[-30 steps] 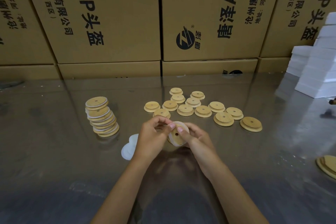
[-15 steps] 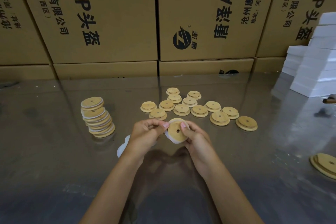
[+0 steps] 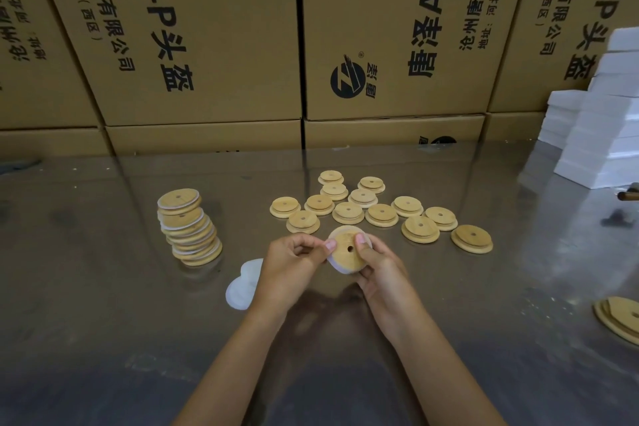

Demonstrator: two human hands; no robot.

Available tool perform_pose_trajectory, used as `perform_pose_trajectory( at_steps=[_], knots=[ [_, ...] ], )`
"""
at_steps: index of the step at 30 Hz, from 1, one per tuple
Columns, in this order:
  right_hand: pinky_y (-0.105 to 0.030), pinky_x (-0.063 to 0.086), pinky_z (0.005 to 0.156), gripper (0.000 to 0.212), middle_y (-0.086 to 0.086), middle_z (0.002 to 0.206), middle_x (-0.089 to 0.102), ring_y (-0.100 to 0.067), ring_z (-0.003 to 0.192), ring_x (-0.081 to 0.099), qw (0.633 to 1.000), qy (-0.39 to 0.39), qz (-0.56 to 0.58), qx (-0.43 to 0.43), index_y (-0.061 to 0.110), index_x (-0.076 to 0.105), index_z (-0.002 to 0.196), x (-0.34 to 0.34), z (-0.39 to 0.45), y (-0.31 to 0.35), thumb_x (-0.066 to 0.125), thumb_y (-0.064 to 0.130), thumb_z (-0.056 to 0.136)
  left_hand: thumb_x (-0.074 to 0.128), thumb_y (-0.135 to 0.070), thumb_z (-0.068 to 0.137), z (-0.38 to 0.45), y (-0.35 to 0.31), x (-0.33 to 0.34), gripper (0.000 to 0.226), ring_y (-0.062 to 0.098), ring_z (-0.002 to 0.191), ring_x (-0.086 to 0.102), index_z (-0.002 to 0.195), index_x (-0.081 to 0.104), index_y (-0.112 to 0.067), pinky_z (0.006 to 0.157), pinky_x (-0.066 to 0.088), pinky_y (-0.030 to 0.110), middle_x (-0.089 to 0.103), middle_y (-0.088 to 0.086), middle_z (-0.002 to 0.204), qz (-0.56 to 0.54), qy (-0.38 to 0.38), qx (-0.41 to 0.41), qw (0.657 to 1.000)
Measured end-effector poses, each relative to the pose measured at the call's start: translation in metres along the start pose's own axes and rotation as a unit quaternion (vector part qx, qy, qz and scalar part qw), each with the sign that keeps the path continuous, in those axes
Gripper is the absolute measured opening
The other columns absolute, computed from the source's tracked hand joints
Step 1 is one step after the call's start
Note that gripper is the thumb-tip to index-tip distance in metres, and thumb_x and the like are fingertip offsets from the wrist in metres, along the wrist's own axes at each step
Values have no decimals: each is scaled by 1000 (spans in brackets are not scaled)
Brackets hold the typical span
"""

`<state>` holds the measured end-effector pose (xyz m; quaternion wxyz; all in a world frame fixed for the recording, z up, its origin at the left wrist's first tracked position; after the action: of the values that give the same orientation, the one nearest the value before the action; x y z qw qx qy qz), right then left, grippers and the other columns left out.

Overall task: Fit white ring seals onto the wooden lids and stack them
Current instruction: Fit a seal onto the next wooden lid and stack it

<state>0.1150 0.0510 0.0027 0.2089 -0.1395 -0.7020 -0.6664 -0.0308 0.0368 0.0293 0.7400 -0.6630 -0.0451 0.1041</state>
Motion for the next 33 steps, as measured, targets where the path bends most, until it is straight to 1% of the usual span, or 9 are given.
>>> perform_pose_trajectory(
  at_steps=[4,9,12,15,18,24,28,31,33],
  knots=[
    [-26,54,83,20,-10,103,75,-17,94,71,1000,5,14,-5,8,70,109,2,-1,0,56,17,99,75,-14,83,1,1,-1,5,-3,64,63,79,72,-12,56,43,8,73,-5,73,11,-1,5,1000],
    [-32,54,89,15,-12,101,74,-19,92,71,1000,-6,23,7,5,69,105,3,-1,0,58,11,96,71,-10,86,4,0,-2,11,-3,64,62,77,69,-17,59,46,10,71,-6,75,49,-14,23,998],
    [-31,52,81,13,-11,95,73,-20,88,68,1000,-14,-14,15,6,71,102,3,-2,-2,61,9,94,71,-9,85,3,-3,-3,16,-2,67,65,74,69,-19,63,49,10,71,-9,71,60,-22,45,997],
    [-31,49,78,16,-9,92,73,-20,88,66,998,-8,-63,12,8,75,100,4,-2,-3,60,13,96,71,-9,85,3,-2,-3,16,0,67,66,73,69,-19,66,54,16,72,-8,70,59,-15,44,997],
    [-28,50,78,20,-11,96,72,-20,91,66,999,1,-51,20,2,72,108,4,-3,-2,57,12,98,70,-11,86,4,0,-3,12,5,69,67,76,70,-15,70,57,22,73,-4,72,56,2,22,998],
    [-29,48,78,23,-14,100,72,-22,91,65,999,15,-22,30,1,70,109,3,-4,2,52,13,99,68,-14,89,4,-1,-1,12,7,57,65,77,71,-13,58,51,16,72,-4,70,48,31,1,998],
    [-32,46,84,27,-19,109,69,-28,102,62,999,9,14,40,-3,66,115,1,-2,2,50,13,101,66,-21,91,3,1,3,12,8,57,63,82,70,-13,64,53,21,71,-6,67,70,53,-2,996],
    [-30,49,83,24,-16,105,70,-24,98,64,999,9,29,39,0,68,109,0,-2,2,50,13,100,66,-21,91,1,0,5,13,8,57,63,83,70,-12,64,53,24,70,-5,68,68,61,-1,996],
    [-29,50,82,23,-14,102,71,-22,94,66,999,12,27,37,2,69,105,0,-2,2,50,13,100,65,-20,92,0,-1,6,14,4,58,62,82,69,-11,59,50,20,68,-3,69,61,67,3,996]
  ],
)
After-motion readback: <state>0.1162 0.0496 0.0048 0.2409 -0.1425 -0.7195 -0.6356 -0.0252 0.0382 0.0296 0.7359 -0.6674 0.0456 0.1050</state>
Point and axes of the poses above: each hand's wrist, its own z-axis towards the middle knuckle, its own x-axis out of the palm, y = z × x, the point moved 6 cm from there along z, towards the middle knuckle
